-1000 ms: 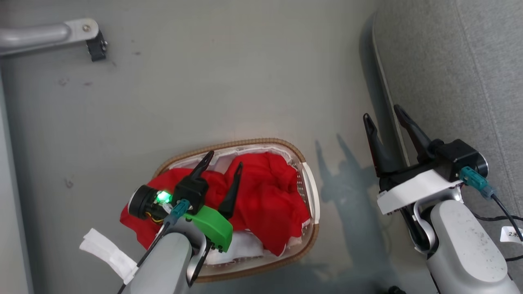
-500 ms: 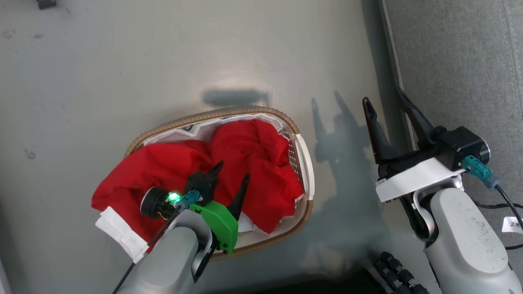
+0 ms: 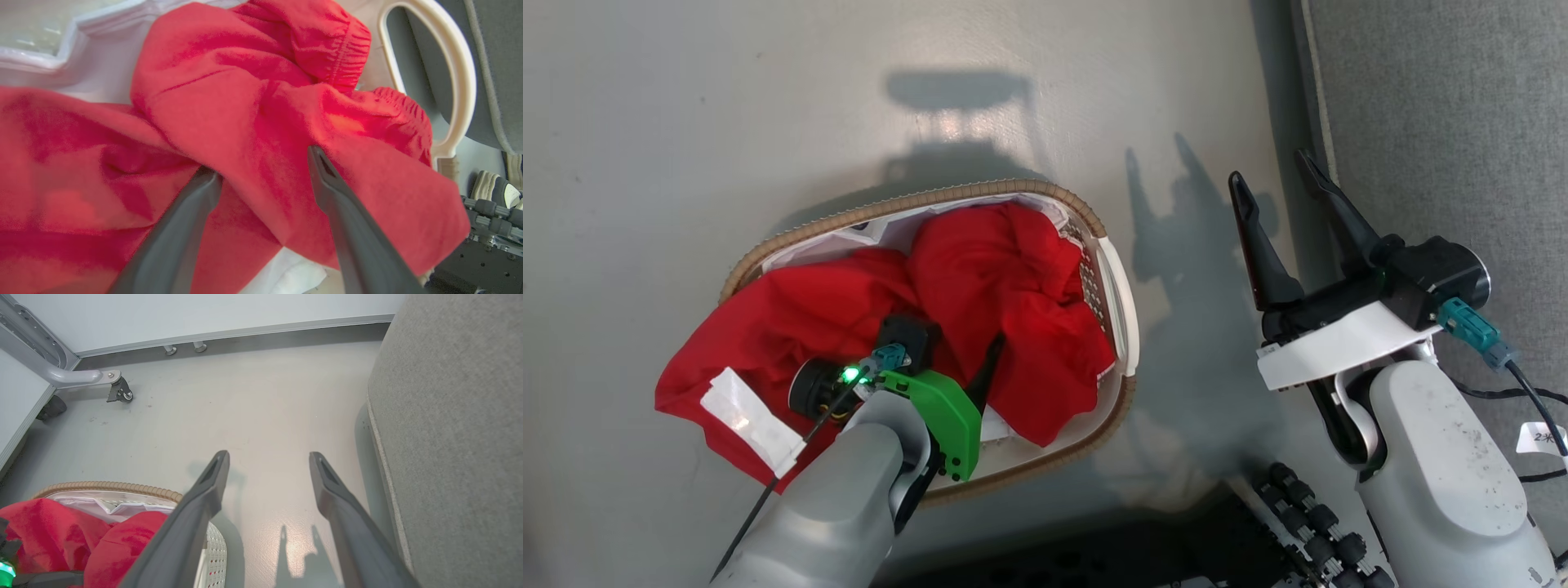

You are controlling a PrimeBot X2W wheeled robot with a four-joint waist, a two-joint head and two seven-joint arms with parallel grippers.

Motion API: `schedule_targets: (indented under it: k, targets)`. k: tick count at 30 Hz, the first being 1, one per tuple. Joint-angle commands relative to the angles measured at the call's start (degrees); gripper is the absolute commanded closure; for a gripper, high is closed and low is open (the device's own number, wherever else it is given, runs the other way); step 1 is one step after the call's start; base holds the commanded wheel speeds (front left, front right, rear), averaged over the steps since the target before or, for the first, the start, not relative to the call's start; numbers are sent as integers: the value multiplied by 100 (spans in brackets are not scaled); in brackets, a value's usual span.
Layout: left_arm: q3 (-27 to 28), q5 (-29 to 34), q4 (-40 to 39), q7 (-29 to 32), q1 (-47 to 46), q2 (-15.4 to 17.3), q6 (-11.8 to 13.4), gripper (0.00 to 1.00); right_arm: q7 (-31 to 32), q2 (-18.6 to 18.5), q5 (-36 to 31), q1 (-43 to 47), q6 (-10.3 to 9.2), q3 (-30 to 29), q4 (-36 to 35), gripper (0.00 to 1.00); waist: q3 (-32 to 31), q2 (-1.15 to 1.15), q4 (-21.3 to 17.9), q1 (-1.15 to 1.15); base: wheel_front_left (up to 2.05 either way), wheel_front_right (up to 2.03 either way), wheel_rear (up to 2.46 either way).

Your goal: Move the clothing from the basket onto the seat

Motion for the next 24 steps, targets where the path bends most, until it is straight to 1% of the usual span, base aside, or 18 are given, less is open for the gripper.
schedule_targets:
  k: [1,7,12,13,14,19,24]
  targets:
    - [-62,-86,33,4,-73,56,-18,0,-29,2,-39,-44,-2,-12,-20,0,103,0,-57,0,0,0,0]
    - [-323,-359,174,3,-337,48,-18,0,-29,26,-40,-61,-2,-23,-43,0,261,0,-114,0,0,0,0]
    - [-470,-486,-22,3,-489,86,-18,0,-29,33,-57,-72,-2,-46,-66,0,349,0,-116,0,0,0,0]
    - [-503,-505,-34,4,-492,100,-18,60,-29,34,-55,-72,-2,-48,-61,0,353,0,-112,0,0,0,0]
    - [-534,-480,-108,3,-539,112,-18,100,-29,38,-55,-79,-2,-47,-45,0,353,0,-108,0,0,0,0]
    - [-577,-602,-187,3,-419,172,-18,100,-29,64,-41,-91,-2,-9,43,0,153,0,-104,0,0,0,0]
    - [-519,-527,-348,3,-212,220,-18,100,-29,44,1,-42,-2,5,115,0,-235,0,-82,0,0,0,0]
